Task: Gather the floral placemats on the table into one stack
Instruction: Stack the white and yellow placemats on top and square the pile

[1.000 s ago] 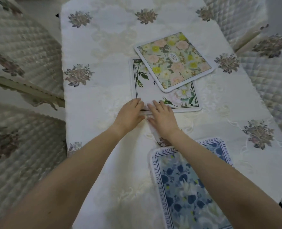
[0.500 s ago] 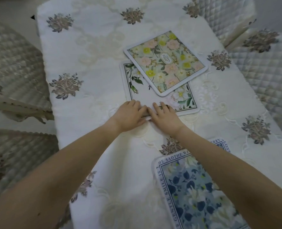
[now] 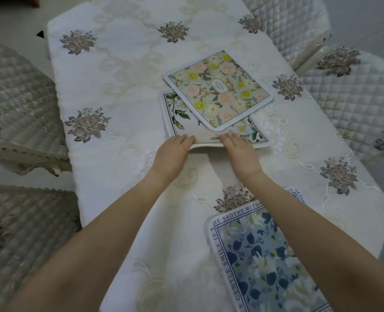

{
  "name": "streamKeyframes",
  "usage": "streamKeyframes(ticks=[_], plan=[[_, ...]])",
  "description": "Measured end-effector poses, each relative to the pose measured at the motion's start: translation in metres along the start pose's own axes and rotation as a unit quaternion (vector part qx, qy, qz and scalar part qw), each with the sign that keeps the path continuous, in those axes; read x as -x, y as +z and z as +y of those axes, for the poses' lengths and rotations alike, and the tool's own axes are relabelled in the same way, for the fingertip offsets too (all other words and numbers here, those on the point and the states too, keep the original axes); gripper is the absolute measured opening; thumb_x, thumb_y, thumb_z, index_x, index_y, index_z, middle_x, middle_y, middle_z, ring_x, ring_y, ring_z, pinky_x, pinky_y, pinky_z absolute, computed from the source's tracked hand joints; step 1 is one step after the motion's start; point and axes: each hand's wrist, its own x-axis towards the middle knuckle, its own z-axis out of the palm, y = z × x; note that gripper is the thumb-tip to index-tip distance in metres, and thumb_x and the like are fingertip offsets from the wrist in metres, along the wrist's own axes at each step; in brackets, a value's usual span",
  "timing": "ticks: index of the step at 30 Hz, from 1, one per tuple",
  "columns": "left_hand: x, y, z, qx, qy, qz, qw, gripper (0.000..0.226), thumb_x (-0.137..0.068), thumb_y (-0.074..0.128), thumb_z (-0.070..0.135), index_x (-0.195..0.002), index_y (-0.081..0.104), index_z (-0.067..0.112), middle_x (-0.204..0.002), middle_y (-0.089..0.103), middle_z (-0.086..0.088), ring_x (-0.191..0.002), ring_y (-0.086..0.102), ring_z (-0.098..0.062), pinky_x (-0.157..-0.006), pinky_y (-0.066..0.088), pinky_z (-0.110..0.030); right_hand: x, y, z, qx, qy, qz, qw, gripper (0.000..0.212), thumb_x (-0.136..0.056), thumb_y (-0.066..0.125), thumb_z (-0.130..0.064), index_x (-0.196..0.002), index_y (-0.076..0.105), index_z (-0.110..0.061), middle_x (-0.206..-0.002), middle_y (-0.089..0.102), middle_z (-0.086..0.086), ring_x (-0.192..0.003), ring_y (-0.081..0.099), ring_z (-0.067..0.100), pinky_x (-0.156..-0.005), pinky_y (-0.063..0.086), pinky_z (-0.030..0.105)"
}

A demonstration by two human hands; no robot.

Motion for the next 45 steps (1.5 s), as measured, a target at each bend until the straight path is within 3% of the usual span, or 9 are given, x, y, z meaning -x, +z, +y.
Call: streamKeyframes(ticks=[2,4,9,12,18,30,36,45], plan=[[0.009,-0.003,0.012,0.027,-0.013,0.052,0.998,0.05,-0.08,0.053,-0.012,-0.127,0.05,0.004,-0.127,0.056,-0.025,-0.118,0.051,-0.043,-0.1,0.042,-0.047,0.004,-0.012,-0.002,-0.002,-0.004,0.097,0.995,0.064,-0.075,0.049,0.023,-0.134,0.046,-0.004,-0.138,0.051,0.021,-0.132,0.043,0.038,-0.11,0.031,0.055],[0.022,-0.002,0.024,0.034,-0.015,0.064,0.997,0.052,-0.08,0.054,-0.013,-0.129,0.049,0.003,-0.132,0.052,-0.028,-0.123,0.047,-0.045,-0.106,0.035,-0.049,0.02,-0.016,-0.003,-0.001,-0.004,0.131,0.991,0.062,-0.074,0.052,0.022,-0.131,0.049,-0.002,-0.133,0.055,0.022,-0.128,0.047,0.04,-0.107,0.035,0.058],[0.057,0.009,0.044,0.016,-0.016,-0.047,0.999,0.045,-0.092,0.046,0.004,-0.137,0.039,0.008,-0.145,0.039,-0.023,-0.135,0.034,-0.038,-0.115,0.021,-0.042,0.066,-0.008,0.002,0.008,-0.012,-0.029,0.999,0.077,-0.076,0.056,0.017,-0.143,0.032,-0.011,-0.15,0.036,0.015,-0.141,0.027,0.031,-0.116,0.018,0.051],[0.071,0.012,0.055,-0.002,-0.031,-0.061,0.998,0.046,-0.095,0.045,0.011,-0.14,0.035,0.011,-0.148,0.036,-0.02,-0.137,0.031,-0.036,-0.116,0.019,-0.04,0.081,-0.008,0.005,0.009,-0.021,-0.035,0.999,0.075,-0.075,0.063,0.01,-0.141,0.034,-0.01,-0.149,0.038,0.015,-0.14,0.029,0.032,-0.115,0.02,0.052],[0.091,0.01,0.09,-0.031,-0.018,-0.057,0.998,0.05,-0.097,0.031,0.042,-0.141,0.031,0.019,-0.147,0.039,-0.015,-0.137,0.031,-0.032,-0.116,0.021,-0.043,0.108,-0.021,0.014,0.023,-0.036,-0.012,0.999,0.077,-0.074,0.052,0.02,-0.142,0.032,-0.011,-0.149,0.038,0.014,-0.14,0.03,0.031,-0.114,0.022,0.052],[0.155,0.028,0.169,0.0,0.014,-0.076,0.997,0.044,-0.1,0.032,0.034,-0.142,0.033,0.021,-0.148,0.039,-0.009,-0.138,0.032,-0.026,-0.114,0.024,-0.036,0.207,-0.033,0.04,0.051,-0.093,-0.045,0.993,0.057,-0.09,0.046,0.003,-0.144,0.029,-0.008,-0.15,0.036,0.015,-0.14,0.029,0.032,-0.113,0.019,0.05],[0.183,0.055,0.202,-0.009,0.017,-0.106,0.994,0.046,-0.1,0.03,0.034,-0.144,0.027,0.022,-0.15,0.035,-0.01,-0.139,0.029,-0.028,-0.115,0.022,-0.036,0.251,-0.027,0.061,0.084,-0.103,-0.084,0.988,0.066,-0.09,0.044,0.004,-0.148,0.016,-0.013,-0.156,0.025,0.009,-0.143,0.021,0.027,-0.116,0.016,0.045],[0.22,0.089,0.241,-0.045,0.035,-0.119,0.991,0.048,-0.1,0.028,0.036,-0.145,0.023,0.022,-0.153,0.029,-0.011,-0.141,0.024,-0.029,-0.117,0.022,-0.04,0.313,-0.014,0.089,0.087,-0.133,-0.087,0.983,0.059,-0.093,0.039,0.0,-0.147,0.019,-0.009,-0.155,0.027,0.013,-0.142,0.023,0.031,-0.116,0.018,0.047]])
